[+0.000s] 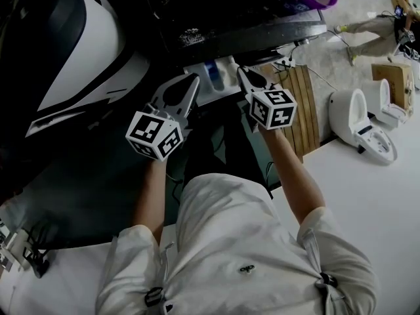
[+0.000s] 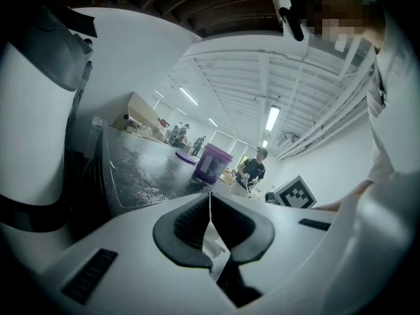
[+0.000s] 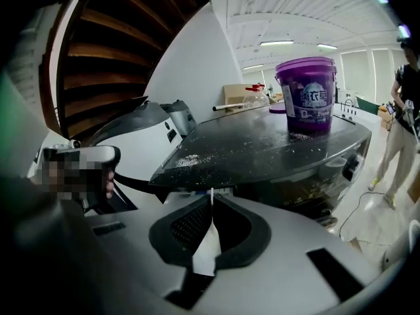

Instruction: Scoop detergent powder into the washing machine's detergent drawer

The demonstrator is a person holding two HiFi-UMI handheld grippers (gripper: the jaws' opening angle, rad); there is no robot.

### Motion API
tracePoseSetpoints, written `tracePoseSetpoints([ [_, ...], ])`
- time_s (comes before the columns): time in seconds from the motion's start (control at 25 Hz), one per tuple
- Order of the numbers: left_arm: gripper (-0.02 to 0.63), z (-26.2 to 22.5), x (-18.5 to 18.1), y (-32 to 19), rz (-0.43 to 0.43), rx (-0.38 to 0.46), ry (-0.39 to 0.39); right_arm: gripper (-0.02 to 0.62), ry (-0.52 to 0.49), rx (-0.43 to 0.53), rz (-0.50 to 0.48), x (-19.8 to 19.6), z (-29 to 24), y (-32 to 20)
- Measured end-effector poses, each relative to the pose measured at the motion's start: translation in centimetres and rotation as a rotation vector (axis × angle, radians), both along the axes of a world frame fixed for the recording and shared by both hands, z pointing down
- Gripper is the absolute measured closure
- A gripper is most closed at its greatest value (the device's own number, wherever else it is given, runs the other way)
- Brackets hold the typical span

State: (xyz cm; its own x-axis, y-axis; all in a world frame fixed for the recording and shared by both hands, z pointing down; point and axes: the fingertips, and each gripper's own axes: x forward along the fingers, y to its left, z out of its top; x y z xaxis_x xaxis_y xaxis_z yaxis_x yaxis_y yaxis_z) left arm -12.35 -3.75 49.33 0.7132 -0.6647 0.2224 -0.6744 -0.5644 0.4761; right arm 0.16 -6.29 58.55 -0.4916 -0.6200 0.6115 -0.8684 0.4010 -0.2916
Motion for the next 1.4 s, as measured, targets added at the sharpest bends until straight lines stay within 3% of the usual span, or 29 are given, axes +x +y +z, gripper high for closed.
tracePoseSetpoints([
  [1.08, 0.584, 0.0, -1.2, -0.2, -0.016, -0.010, 0.014, 0.583, 0.320, 0.181, -0.228, -2.7, -0.7, -0.5],
  [1.4, 0.584, 0.1, -1.4, 0.0, -0.021, -0.008, 0.016, 0.583, 0.466, 0.309, -0.335, -4.0, -0.9, -0.3],
])
